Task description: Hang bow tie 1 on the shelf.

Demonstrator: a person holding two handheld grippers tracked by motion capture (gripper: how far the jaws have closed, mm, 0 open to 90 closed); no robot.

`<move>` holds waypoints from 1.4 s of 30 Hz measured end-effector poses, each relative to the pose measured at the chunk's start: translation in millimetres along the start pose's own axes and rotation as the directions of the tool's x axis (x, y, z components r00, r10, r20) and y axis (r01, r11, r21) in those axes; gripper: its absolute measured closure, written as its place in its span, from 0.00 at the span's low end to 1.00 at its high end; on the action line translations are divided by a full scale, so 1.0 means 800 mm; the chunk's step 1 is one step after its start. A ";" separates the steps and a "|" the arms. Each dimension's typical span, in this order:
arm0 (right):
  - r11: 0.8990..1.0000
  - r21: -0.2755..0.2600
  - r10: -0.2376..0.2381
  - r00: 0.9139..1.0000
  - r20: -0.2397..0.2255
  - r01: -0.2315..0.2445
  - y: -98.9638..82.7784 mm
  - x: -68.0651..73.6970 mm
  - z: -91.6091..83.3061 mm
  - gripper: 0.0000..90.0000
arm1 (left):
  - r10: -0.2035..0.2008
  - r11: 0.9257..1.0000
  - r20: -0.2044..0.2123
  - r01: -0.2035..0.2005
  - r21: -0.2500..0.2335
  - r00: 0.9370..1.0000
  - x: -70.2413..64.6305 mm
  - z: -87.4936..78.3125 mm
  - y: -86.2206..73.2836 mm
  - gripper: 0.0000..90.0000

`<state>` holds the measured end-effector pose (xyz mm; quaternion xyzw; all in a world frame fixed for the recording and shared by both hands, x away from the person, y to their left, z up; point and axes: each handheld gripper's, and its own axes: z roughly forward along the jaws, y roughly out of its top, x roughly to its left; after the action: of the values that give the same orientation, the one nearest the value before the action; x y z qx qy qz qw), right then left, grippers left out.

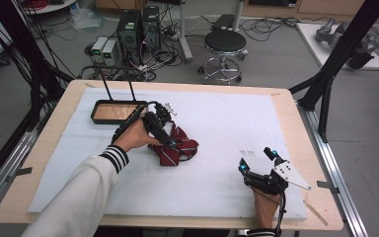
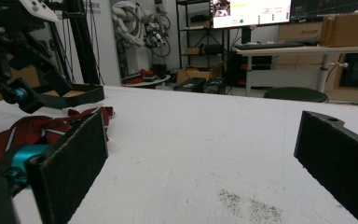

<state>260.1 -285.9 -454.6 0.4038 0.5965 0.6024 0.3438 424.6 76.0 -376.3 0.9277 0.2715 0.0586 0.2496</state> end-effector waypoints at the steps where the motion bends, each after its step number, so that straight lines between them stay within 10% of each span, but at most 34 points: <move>1: 1.000 0.000 0.001 1.000 0.000 -0.001 0.000 0.000 0.000 0.02 | -0.005 1.000 -0.001 0.005 0.009 1.000 0.000 0.002 0.001 0.15; 42: 1.000 -0.018 -0.008 1.000 0.006 0.008 -0.001 0.000 -0.002 0.02 | -0.084 0.983 -0.032 0.088 0.160 0.996 -0.005 0.038 0.009 0.60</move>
<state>258.8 -286.0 -455.0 0.4001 0.5917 0.6051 0.3517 432.0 54.9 -399.2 0.9313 0.3184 0.0370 0.1728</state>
